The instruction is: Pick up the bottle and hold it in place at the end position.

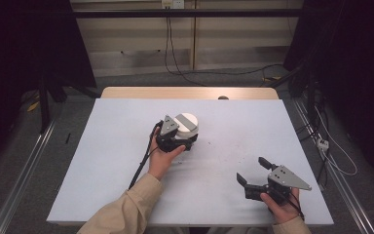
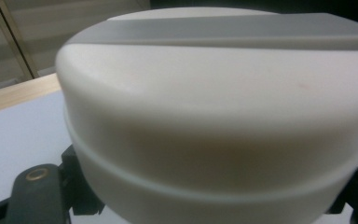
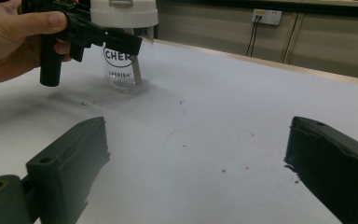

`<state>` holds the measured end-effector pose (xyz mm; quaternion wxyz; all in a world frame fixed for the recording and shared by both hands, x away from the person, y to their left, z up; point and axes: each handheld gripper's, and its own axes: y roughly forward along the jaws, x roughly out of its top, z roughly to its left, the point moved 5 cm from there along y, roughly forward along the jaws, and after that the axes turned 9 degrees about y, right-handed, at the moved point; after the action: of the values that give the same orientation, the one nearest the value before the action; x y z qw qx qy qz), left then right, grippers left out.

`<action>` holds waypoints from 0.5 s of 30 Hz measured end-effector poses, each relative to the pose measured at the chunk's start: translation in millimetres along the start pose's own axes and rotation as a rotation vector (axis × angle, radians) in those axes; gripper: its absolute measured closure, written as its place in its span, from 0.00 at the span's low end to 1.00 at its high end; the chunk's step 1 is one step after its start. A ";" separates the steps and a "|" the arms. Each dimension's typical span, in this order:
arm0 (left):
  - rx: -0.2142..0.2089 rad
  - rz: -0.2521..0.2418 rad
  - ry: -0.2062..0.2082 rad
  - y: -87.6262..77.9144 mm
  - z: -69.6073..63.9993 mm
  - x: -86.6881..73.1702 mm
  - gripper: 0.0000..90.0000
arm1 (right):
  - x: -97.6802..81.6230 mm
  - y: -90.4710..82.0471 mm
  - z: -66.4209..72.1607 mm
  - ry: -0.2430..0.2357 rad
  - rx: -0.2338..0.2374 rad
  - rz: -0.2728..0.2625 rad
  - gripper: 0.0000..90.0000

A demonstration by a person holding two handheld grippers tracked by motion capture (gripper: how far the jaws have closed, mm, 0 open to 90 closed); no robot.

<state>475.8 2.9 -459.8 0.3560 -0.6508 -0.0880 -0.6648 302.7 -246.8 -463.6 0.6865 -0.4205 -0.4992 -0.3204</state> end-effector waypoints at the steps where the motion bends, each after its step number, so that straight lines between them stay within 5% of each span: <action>1: 0.005 0.003 0.004 0.3 -0.4 1.2 0.21 | 0.0 0.0 0.0 0.000 0.000 0.000 0.06; 15: -0.004 0.004 -0.009 11.3 -0.7 0.2 0.20 | -0.3 -0.3 -0.3 0.003 0.002 0.001 0.06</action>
<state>481.9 -5.9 -463.6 0.3558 -0.6547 -0.0871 -0.6612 302.4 -247.2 -463.8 0.6877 -0.4198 -0.4982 -0.3203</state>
